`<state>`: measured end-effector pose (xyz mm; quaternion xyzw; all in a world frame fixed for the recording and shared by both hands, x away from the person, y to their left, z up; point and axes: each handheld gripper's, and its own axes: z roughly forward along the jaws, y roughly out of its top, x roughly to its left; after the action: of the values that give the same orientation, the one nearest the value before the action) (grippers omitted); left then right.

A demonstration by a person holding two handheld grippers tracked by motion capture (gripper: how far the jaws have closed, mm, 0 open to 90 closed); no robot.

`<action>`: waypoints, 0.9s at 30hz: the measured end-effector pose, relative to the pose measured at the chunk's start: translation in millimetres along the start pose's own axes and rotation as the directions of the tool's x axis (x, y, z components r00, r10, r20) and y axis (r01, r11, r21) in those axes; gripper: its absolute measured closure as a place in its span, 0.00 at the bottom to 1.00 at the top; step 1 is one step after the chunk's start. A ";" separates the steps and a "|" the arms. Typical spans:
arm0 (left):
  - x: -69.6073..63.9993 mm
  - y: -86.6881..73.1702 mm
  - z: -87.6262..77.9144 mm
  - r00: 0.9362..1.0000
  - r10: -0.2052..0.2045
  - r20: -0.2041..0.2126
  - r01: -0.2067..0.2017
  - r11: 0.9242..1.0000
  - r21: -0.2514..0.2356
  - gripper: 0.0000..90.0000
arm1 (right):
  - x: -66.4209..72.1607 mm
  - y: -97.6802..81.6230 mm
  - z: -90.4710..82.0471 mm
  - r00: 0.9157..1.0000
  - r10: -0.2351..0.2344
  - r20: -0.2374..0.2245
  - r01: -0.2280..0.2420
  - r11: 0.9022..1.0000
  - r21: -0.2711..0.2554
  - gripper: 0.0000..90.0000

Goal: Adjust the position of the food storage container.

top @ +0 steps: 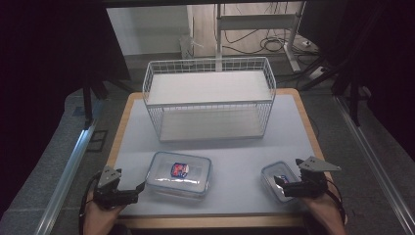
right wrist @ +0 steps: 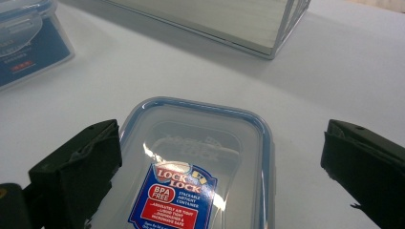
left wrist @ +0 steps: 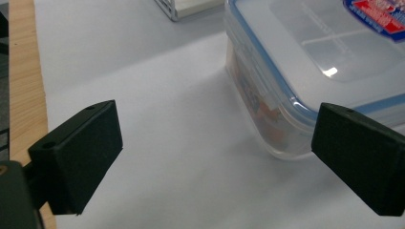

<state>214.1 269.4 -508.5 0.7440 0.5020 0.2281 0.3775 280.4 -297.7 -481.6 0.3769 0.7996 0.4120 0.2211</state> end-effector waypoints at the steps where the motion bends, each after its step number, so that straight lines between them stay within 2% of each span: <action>1: 1.4 -0.3 -0.4 1.000 -0.002 -0.010 0.002 1.000 0.001 0.06 | 0.0 0.0 -0.2 1.000 0.002 0.002 -0.002 1.000 0.000 0.00; 2: 1.4 -0.3 -0.4 1.000 -0.002 -0.010 0.002 1.000 0.001 0.09 | 0.0 0.0 -0.2 1.000 0.002 0.002 -0.002 1.000 0.000 0.00; 4: 5.0 -0.8 -1.4 1.000 -0.013 0.017 0.013 1.000 -0.003 0.19 | -0.1 0.4 -0.9 1.000 0.004 0.005 -0.003 1.000 -0.009 0.00; 5: 6.5 -1.1 -1.7 0.999 -0.020 0.039 0.020 1.000 -0.004 0.26 | 0.0 0.7 -1.3 1.000 0.005 0.005 -0.005 1.000 -0.014 0.00; 6: 6.5 -1.1 -1.7 0.999 -0.020 0.039 0.020 1.000 -0.004 0.33 | 0.0 0.7 -1.3 1.000 0.005 0.005 -0.005 1.000 -0.014 0.00; 7: 8.7 -1.5 -0.4 0.997 -0.029 0.071 0.030 1.000 -0.010 0.39 | 0.6 1.4 -1.7 1.000 0.011 0.001 -0.011 1.000 -0.019 0.01; 8: 8.7 -1.5 -0.4 0.997 -0.029 0.071 0.030 1.000 -0.010 0.47 | 0.6 1.4 -1.7 1.000 0.011 0.001 -0.011 1.000 -0.019 0.01; 9: 9.5 -0.7 3.8 0.994 -0.040 0.104 0.040 0.999 0.000 0.56 | 1.7 1.9 -1.6 1.000 0.014 0.003 -0.014 1.000 -0.021 0.01; 10: 9.5 -0.7 3.8 0.994 -0.040 0.104 0.040 0.999 0.000 0.64 | 2.4 2.2 -1.3 1.000 0.014 -0.002 -0.014 1.000 -0.022 0.01; 11: 8.3 1.6 10.5 0.990 -0.036 0.133 0.034 0.999 0.018 0.70 | 3.3 2.5 -1.0 1.000 0.014 0.000 -0.014 1.000 -0.024 0.01; 13: 6.0 4.6 18.1 0.988 -0.012 0.155 0.006 0.999 0.037 0.84 | 5.3 3.0 -0.8 1.000 0.003 0.004 -0.003 1.000 -0.026 0.01; 14: 6.0 4.6 18.1 0.988 -0.012 0.155 0.006 0.999 0.037 0.91 | 5.3 3.0 -0.8 1.000 0.003 0.004 -0.003 1.000 -0.026 0.01; 15: 4.4 8.2 26.7 0.986 -0.010 0.164 0.002 0.999 0.050 0.97 | 7.4 3.7 -0.8 1.000 -0.003 0.010 0.003 1.000 -0.030 0.01; 18: 5.4 11.7 34.3 0.987 -0.029 0.158 0.020 0.998 0.061 1.00 | 9.2 4.4 -0.7 1.000 -0.006 0.005 0.006 0.999 -0.032 0.01; 20: 7.4 10.2 35.6 0.982 -0.064 0.178 0.054 0.997 0.062 1.00 | 10.5 4.5 0.0 1.000 -0.007 0.006 0.007 1.000 -0.028 0.01; 21: 8.0 9.7 36.0 0.980 -0.070 0.184 0.058 0.996 0.069 1.00 | 11.3 4.5 0.4 1.000 -0.007 0.005 0.008 1.000 -0.026 0.01; 23: 4.7 8.8 40.7 0.981 -0.056 0.188 0.038 0.994 0.099 1.00 | 12.8 4.9 1.2 1.000 -0.007 -0.004 0.007 1.000 -0.024 0.01; 24: 4.7 8.8 40.7 0.981 -0.056 0.188 0.038 0.994 0.099 1.00 | 12.8 4.9 1.2 1.000 -0.007 -0.004 0.007 1.000 -0.024 0.01; 25: -0.1 9.8 43.9 0.986 -0.038 0.159 0.019 0.993 0.119 1.00 | 15.1 5.7 1.2 1.000 -0.009 -0.017 0.008 1.000 -0.025 0.01; 26: -0.1 9.8 43.9 0.986 -0.038 0.159 0.019 0.993 0.119 1.00 | 15.1 5.7 1.2 1.000 -0.009 -0.017 0.008 1.000 -0.025 0.01; 27: -2.2 11.2 43.0 0.981 -0.039 0.188 0.019 0.994 0.110 1.00 | 18.0 6.9 0.9 1.000 -0.015 -0.028 0.014 1.000 -0.025 0.00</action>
<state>250.5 250.8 -525.8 0.7742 0.4860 0.1233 0.3864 272.7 -280.5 -477.2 0.3626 0.8000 0.4257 0.2174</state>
